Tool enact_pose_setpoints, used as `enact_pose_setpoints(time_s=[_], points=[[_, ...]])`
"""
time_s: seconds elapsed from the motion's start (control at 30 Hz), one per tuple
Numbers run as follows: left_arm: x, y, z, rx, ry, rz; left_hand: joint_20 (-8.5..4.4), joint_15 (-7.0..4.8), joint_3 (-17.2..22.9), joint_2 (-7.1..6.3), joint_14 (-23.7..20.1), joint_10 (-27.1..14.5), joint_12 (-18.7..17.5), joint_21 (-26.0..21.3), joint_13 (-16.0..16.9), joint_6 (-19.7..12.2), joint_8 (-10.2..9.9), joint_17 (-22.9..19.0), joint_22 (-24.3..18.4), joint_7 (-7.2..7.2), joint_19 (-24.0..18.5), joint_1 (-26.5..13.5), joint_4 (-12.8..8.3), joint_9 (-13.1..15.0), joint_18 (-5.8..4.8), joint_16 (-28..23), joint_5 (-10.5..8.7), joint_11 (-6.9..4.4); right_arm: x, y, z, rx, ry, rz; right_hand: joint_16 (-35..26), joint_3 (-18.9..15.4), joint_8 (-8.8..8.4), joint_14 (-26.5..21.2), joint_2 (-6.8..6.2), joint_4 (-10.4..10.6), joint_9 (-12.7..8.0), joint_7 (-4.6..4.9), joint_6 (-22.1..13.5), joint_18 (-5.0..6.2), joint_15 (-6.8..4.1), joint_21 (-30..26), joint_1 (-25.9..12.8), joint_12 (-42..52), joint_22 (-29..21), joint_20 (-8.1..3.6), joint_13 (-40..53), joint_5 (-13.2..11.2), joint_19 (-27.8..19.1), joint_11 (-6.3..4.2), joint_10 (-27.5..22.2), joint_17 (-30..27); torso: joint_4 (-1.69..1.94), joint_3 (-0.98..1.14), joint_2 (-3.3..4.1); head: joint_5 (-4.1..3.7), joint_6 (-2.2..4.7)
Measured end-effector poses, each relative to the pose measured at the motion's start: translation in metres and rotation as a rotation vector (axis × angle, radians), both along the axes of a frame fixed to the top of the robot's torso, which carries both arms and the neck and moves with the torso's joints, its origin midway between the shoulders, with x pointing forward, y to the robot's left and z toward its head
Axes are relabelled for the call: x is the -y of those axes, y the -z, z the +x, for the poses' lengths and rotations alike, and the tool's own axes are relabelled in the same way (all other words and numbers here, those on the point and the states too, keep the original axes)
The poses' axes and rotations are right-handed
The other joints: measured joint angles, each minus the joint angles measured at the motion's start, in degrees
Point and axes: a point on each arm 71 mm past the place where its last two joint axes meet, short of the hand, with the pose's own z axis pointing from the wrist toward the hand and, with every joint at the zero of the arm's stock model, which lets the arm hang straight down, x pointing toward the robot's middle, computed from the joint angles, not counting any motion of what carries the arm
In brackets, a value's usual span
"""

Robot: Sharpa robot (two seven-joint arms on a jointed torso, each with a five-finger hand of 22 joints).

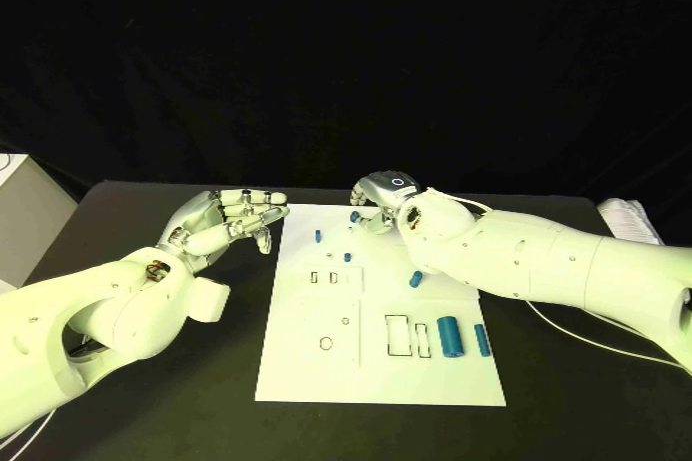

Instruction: Assemble the parts on the task board

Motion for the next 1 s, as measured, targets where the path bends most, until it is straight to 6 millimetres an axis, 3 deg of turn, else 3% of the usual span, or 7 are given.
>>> enact_pose_setpoints(time_s=[0.27, 0.5, 0.6, 0.67, 0.7, 0.83, 1.0], points=[[-0.003, 0.0, 0.001, -0.001, -0.007, 0.003, 0.0, 0.0, 0.0, 0.0, 0.0, 0.0, 0.0, 0.0, 0.0, 0.0, 0.0, 0.0, 0.0, 0.0, 0.0, 0.0, 0.0, 0.0, 0.0, 0.0, 0.0, 0.0, 0.033, -0.009, -0.019, 0.011, 0.002, 0.051, -0.3, -4.3, -0.87, 0.2, 0.52, 1.4, -0.1, -0.49, -0.1, 0.0, -0.22, -0.1, 1.6, 1.2, 0.7, -0.63, 0.6, 0.4, 0.9, -0.8, 2.5, -0.3, -0.29, 0.09, -0.06, -0.07, 0.44], [-0.006, 0.0, 0.001, -0.001, -0.012, 0.006, 0.2, 0.0, 0.0, 0.0, 0.0, 0.0, 0.0, 0.0, 0.0, 0.0, 0.0, 0.0, 0.0, 0.0, -0.2, 0.0, 0.0, 0.0, -0.01, 0.0, 0.0, 0.0, 0.075, -0.027, -0.029, 0.024, 0.059, 0.123, 4.4, -1.0, -1.2, 1.6, -0.31, 2.6, 0.2, -0.91, 1.2, -0.21, -1.63, 8.0, 2.3, 4.7, 10.4, -1.75, 2.8, 1.5, 5.9, -1.52, 12.8, 7.3, -1.13, 0.32, -0.16, -0.15, 1.27], [-0.007, 0.0, 0.001, -0.001, -0.013, 0.006, 0.2, 0.0, 0.0, 0.0, 0.0, 0.0, 0.0, 0.0, 0.0, 0.0, 0.0, 0.0, 0.1, 0.0, -0.2, 0.0, 0.0, 0.0, -0.01, 0.0, 0.0, 0.0, 0.093, -0.031, -0.031, 0.014, 0.098, 0.161, 6.4, -1.0, -1.44, 1.6, -2.25, 2.8, 0.4, -1.59, 1.7, -0.96, -2.86, 11.0, 1.4, 8.2, 14.1, -2.69, 5.8, 2.8, 7.4, -2.6, 18.8, 10.3, -1.55, 0.46, -0.16, -0.15, 1.49], [-0.007, 0.0, 0.001, -0.001, -0.013, 0.006, 0.2, 0.0, 0.0, 0.0, 0.0, 0.0, 0.0, 0.0, 0.0, 0.0, 0.0, 0.0, 0.1, 0.0, -0.2, 0.0, 0.0, 0.0, -0.01, 0.0, 0.0, 0.0, 0.105, -0.033, -0.031, 0.001, 0.127, 0.185, 7.3, -3.6, -2.1, 1.6, -2.58, 2.6, 0.5, -2.42, 1.2, -1.39, -3.53, 12.3, 1.0, 12.6, 15.7, -3.31, 10.6, 4.1, 8.0, -4.24, 21.7, 11.5, -1.82, 0.56, -0.16, -0.15, 1.55], [-0.007, 0.0, 0.001, -0.001, -0.012, 0.006, 0.2, 0.0, 0.0, 0.0, 0.0, 0.0, 0.0, 0.0, 0.0, 0.0, 0.0, 0.0, 0.1, 0.0, -0.2, 0.0, 0.0, 0.0, 0.0, 0.0, 0.0, 0.0, 0.109, -0.034, -0.031, -0.006, 0.139, 0.194, 8.2, -6.3, -2.56, 1.5, -2.18, 2.7, 0.9, -2.66, 0.8, -1.84, -3.63, 13.1, 1.4, 20.4, 16.9, -3.59, 20.5, 4.5, 8.3, -4.91, 20.1, 12.7, -1.94, 0.6, -0.16, -0.14, 1.58], [-0.006, 0.0, 0.001, -0.001, -0.009, 0.005, 0.17, -0.02, 0.0, 0.0, 0.0, 0.0, 0.0, 0.0, 0.0, 0.0, 0.0, 0.0, -0.1, 0.0, -0.2, 0.0, 0.0, 0.0, -0.01, 0.0, 0.0, 0.0, 0.124, -0.033, -0.029, -0.045, 0.185, 0.218, 12.6, -10.8, -3.09, 1.6, -1.28, 4.5, 1.6, -2.47, 0.4, -2.75, -3.28, 18.0, 2.3, 64.4, 19.5, -3.27, 65.2, 4.4, 9.7, -4.12, 24.1, 21.0, -2.24, 0.82, -0.15, -0.15, 1.68], [-0.006, 0.0, 0.001, -0.003, -0.006, 0.005, 0.2, -0.21, 0.0, 0.0, -0.2, 0.0, 0.0, 0.0, 0.0, 0.0, 0.0, 0.0, -0.3, 0.0, -0.6, 0.0, 0.0, 0.0, 0.0, 0.0, 0.0, 0.0, 0.136, -0.028, -0.023, -0.106, 0.236, 0.217, 16.7, -13.9, -3.02, 1.6, -0.8, 6.8, 2.3, -1.95, -0.1, -4.51, -2.49, 23.5, 2.3, 83.4, 19.5, -2.54, 71.1, 4.0, 9.7, -3.48, 25.6, 22.8, -2.28, 0.99, -0.11, -0.21, 1.52]])
